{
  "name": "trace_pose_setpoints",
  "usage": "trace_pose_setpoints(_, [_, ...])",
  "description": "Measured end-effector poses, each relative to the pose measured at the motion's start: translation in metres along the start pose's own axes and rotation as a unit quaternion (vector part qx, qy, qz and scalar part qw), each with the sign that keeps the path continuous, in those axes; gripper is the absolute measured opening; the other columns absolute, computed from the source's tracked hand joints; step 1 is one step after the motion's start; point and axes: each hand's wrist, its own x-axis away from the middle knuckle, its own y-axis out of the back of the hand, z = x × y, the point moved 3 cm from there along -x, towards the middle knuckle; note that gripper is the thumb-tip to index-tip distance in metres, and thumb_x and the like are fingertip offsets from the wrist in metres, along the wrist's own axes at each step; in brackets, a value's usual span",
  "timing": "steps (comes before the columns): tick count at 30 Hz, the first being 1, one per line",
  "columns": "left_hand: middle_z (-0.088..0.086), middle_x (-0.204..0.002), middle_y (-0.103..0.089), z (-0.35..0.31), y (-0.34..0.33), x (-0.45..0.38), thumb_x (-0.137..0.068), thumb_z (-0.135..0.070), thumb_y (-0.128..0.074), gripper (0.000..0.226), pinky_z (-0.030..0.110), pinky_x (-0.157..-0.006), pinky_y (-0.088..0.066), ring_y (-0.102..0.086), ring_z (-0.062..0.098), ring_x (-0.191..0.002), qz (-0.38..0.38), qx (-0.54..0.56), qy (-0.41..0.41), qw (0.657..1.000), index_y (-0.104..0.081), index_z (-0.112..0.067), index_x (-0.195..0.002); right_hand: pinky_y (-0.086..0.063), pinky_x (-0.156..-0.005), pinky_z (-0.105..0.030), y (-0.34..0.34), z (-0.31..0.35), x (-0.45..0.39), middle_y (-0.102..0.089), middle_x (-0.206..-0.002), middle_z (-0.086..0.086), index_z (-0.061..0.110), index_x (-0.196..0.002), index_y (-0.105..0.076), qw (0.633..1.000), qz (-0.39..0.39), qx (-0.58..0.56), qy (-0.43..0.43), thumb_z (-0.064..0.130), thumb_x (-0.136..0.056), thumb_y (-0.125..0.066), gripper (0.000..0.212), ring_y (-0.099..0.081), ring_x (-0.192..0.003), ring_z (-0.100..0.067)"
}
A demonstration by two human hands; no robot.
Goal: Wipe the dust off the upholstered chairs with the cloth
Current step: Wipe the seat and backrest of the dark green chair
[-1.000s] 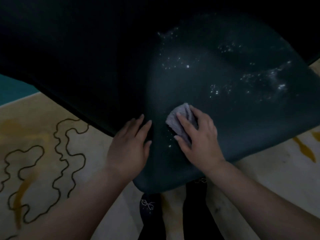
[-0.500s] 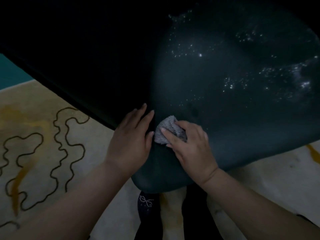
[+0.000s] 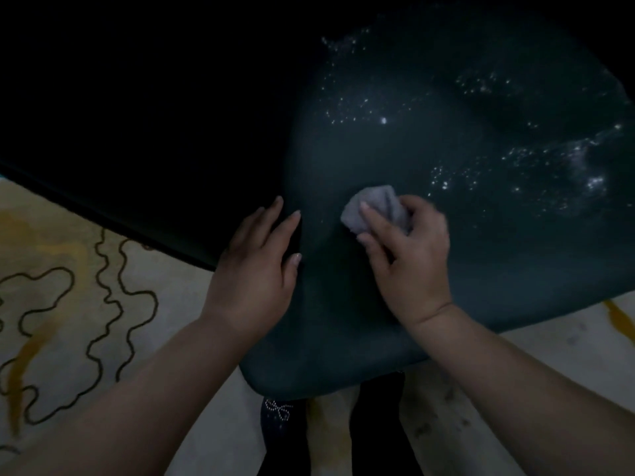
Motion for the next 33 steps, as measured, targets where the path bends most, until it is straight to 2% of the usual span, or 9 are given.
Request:
trace_pose_setpoints(2, [-0.002,-0.158,-0.019,-0.005,0.000,-0.005,-0.095,-0.029,-0.049,0.054,0.037,-0.114,-0.020,-0.016,0.020,-0.144,-0.006,0.002,0.009,1.000,-0.034,-0.023,-0.146,-0.046,-0.078,-0.044,-0.004,0.011,0.001,-0.058,-0.110,-0.020,0.021,-0.112,-0.071,1.000,0.008,-0.016,0.020,0.030,-0.085,-0.065,0.029,-0.055,-0.093,-0.037])
trace_pose_setpoints(5, [-0.001,-0.158,-0.018,-0.013,0.000,-0.015,-0.096,-0.031,-0.047,0.053,0.040,-0.115,-0.022,-0.015,0.020,-0.144,-0.020,0.007,0.020,1.000,-0.034,-0.022,-0.146,-0.049,-0.073,-0.046,-0.003,0.004,-0.018,-0.058,-0.102,-0.021,0.019,-0.113,-0.071,0.998,0.031,-0.015,0.056,0.018,-0.082,-0.070,0.031,-0.055,-0.086,-0.038])
trace_pose_setpoints(10, [0.003,-0.157,-0.022,-0.023,0.000,-0.036,-0.094,-0.028,-0.049,0.053,0.041,-0.116,-0.022,-0.019,0.024,-0.143,-0.038,0.011,0.031,0.999,-0.037,-0.018,-0.145,-0.048,-0.077,-0.043,0.008,-0.043,-0.061,-0.053,-0.102,-0.021,0.016,-0.125,-0.062,0.998,-0.019,-0.003,-0.065,0.018,-0.083,-0.070,0.043,-0.052,-0.089,-0.035])
trace_pose_setpoints(16, [0.002,-0.157,-0.020,-0.028,0.001,-0.057,-0.096,-0.022,-0.047,0.051,0.038,-0.116,-0.020,-0.017,0.023,-0.143,-0.050,0.013,0.052,0.997,-0.036,-0.019,-0.145,-0.049,-0.067,-0.039,-0.011,-0.006,-0.050,-0.058,-0.096,-0.018,0.018,-0.120,-0.065,0.991,0.086,-0.035,0.098,0.026,-0.081,-0.070,0.040,-0.054,-0.079,-0.032])
trace_pose_setpoints(21, [0.000,-0.156,-0.023,-0.016,0.004,-0.056,-0.095,-0.008,-0.046,0.051,0.027,-0.113,-0.014,-0.018,0.019,-0.142,-0.075,0.057,0.065,0.993,-0.038,-0.016,-0.144,-0.050,-0.079,-0.043,0.005,-0.060,-0.089,-0.050,-0.102,-0.021,0.016,-0.127,-0.060,0.995,-0.011,-0.048,-0.083,0.017,-0.084,-0.068,0.044,-0.052,-0.090,-0.034])
trace_pose_setpoints(25, [0.000,-0.157,-0.022,-0.005,0.009,-0.053,-0.093,-0.001,-0.044,0.054,0.023,-0.112,-0.013,-0.016,0.017,-0.143,-0.082,0.064,0.090,0.990,-0.036,-0.013,-0.145,-0.047,-0.071,-0.035,-0.018,0.007,-0.051,-0.055,-0.098,-0.014,0.022,-0.121,-0.065,0.990,0.083,-0.062,0.096,0.035,-0.082,-0.066,0.041,-0.051,-0.083,-0.027])
trace_pose_setpoints(28, [-0.002,-0.157,-0.020,-0.004,0.008,-0.050,-0.093,-0.002,-0.045,0.055,0.022,-0.112,-0.011,-0.015,0.015,-0.143,-0.069,0.066,0.095,0.991,-0.035,-0.013,-0.146,-0.045,-0.066,-0.036,-0.022,0.016,-0.045,-0.060,-0.097,-0.015,0.028,-0.120,-0.065,0.976,0.138,-0.030,0.165,0.031,-0.078,-0.075,0.044,-0.054,-0.080,-0.031])
trace_pose_setpoints(30, [-0.003,-0.158,-0.019,-0.005,0.007,-0.050,-0.095,-0.010,-0.047,0.054,0.019,-0.111,-0.009,-0.013,0.014,-0.143,-0.066,0.062,0.096,0.991,-0.033,-0.016,-0.147,-0.050,-0.065,-0.042,-0.017,-0.014,-0.071,-0.059,-0.095,-0.022,0.022,-0.116,-0.069,0.989,0.086,0.004,0.122,0.023,-0.078,-0.075,0.039,-0.055,-0.078,-0.036])
trace_pose_setpoints(33, [-0.004,-0.159,-0.013,-0.007,0.006,-0.050,-0.095,-0.026,-0.049,0.058,0.019,-0.110,-0.004,-0.009,0.014,-0.144,-0.053,0.047,0.094,0.993,-0.028,-0.022,-0.149,-0.049,-0.077,-0.046,-0.002,-0.058,-0.107,-0.053,-0.102,-0.024,0.020,-0.121,-0.065,0.998,0.011,0.002,-0.055,0.022,-0.084,-0.070,0.038,-0.052,-0.090,-0.039])
